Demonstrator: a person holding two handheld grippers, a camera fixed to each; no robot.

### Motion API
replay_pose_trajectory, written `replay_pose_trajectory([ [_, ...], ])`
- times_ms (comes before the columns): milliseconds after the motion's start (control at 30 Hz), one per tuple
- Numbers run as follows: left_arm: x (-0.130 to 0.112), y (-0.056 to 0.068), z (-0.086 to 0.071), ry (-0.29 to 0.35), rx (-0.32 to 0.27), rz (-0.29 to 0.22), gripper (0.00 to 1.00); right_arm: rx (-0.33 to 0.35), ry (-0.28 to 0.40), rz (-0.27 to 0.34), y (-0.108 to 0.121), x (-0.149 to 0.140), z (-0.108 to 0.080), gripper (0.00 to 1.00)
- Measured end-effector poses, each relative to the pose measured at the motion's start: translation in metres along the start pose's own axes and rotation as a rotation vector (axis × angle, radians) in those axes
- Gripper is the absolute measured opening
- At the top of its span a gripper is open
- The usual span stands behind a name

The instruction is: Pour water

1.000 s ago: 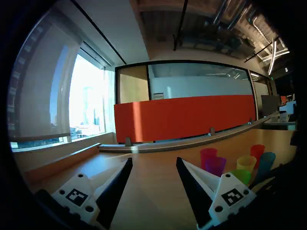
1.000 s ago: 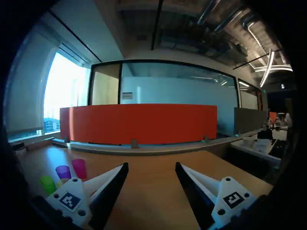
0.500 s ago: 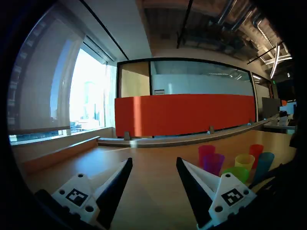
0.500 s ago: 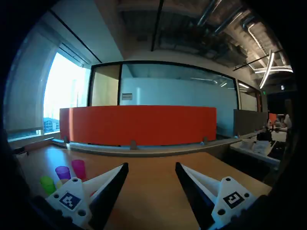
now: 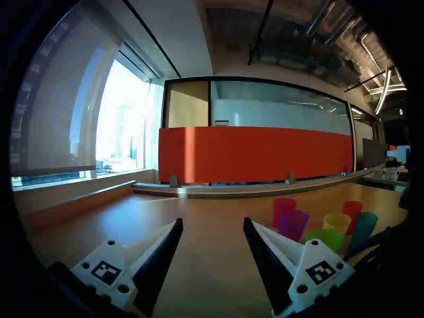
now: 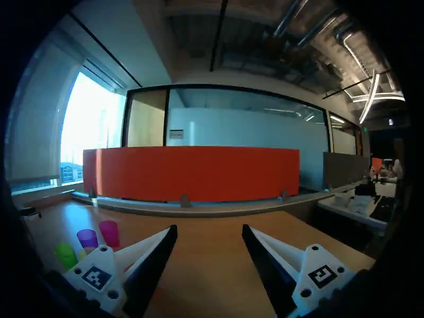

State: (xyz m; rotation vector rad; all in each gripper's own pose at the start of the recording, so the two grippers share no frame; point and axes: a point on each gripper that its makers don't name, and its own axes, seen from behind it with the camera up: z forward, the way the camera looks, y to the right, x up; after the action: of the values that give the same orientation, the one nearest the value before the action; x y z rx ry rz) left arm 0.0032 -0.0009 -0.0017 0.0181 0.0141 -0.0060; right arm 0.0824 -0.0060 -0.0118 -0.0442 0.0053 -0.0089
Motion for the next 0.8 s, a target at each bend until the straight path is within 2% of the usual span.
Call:
replay_pose_trajectory([
  [800,-0.0022,0.0021,0.0021,-0.013,-0.012,0.004,0.84,-0.002,0.003,-0.005,0.0024,0.0019,-0.0043,0.95],
])
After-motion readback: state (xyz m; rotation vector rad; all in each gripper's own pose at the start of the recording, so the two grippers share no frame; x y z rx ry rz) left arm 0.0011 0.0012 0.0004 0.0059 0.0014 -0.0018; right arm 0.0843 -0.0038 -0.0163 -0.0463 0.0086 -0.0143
